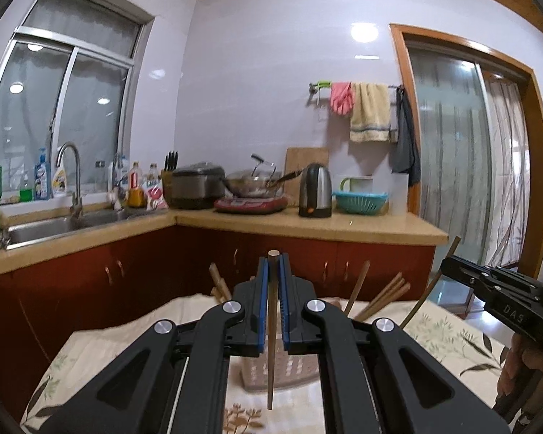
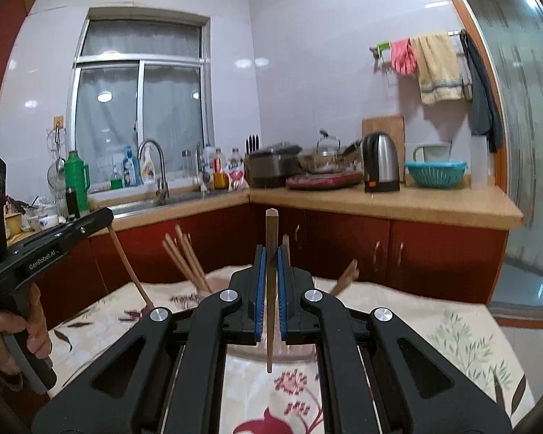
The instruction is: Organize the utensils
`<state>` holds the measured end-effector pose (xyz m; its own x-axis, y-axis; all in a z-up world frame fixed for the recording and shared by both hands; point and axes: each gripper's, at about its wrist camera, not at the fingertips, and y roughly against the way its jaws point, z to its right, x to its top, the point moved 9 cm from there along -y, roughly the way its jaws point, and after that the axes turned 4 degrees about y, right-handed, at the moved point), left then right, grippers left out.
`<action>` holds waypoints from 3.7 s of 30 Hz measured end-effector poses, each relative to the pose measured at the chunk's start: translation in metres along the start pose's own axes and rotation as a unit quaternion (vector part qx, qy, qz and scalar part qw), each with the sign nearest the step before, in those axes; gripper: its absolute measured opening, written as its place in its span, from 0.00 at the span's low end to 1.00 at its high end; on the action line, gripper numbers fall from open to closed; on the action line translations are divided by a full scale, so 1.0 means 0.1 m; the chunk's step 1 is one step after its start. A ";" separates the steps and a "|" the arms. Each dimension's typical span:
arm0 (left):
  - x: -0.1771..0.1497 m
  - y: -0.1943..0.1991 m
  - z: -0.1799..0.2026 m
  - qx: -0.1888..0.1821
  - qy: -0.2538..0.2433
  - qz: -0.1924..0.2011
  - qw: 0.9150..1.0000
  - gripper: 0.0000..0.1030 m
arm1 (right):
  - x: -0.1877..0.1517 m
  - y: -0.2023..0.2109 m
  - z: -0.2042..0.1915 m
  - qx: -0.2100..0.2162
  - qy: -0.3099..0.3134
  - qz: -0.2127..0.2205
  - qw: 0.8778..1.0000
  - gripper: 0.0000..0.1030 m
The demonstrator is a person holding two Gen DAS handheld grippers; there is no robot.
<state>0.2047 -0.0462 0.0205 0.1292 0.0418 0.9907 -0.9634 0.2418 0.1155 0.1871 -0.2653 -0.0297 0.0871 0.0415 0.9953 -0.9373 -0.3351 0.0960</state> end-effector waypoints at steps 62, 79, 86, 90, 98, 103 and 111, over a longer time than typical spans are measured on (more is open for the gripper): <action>-0.30 -1.11 -0.21 0.031 0.001 -0.012 0.999 0.07 | -0.27 -1.17 0.32 -0.010 -0.007 -0.023 1.000 0.06; -0.35 -1.01 -0.14 0.028 -0.011 -0.012 0.999 0.65 | -0.43 -1.03 0.28 -0.026 -0.008 -0.048 0.998 0.36; -0.34 -0.94 -0.08 0.032 -0.020 -0.003 0.999 0.78 | -0.40 -0.87 0.32 -0.045 -0.011 -0.041 0.998 0.58; -0.30 -0.89 -0.02 0.036 -0.035 0.006 0.999 0.81 | -0.37 -0.80 0.34 -0.053 -0.012 -0.038 0.998 0.64; -0.25 -0.75 0.03 0.054 -0.045 0.011 0.997 0.82 | -0.35 -0.66 0.33 -0.065 -0.015 -0.040 0.997 0.69; -0.24 -0.53 0.02 0.070 -0.042 0.012 0.997 0.83 | -0.38 -0.52 0.25 -0.071 -0.016 -0.045 0.996 0.76; -0.37 -0.07 -0.03 0.092 -0.031 -0.008 0.995 0.83 | -0.45 -0.18 0.05 -0.074 -0.021 -0.057 0.995 0.82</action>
<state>0.2076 -0.0468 -0.0168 0.1361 -0.0222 0.9904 -0.9888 0.0594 0.1372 0.2016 -0.2659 -0.0758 0.2059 0.0309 0.9781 -0.9599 -0.1879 0.2080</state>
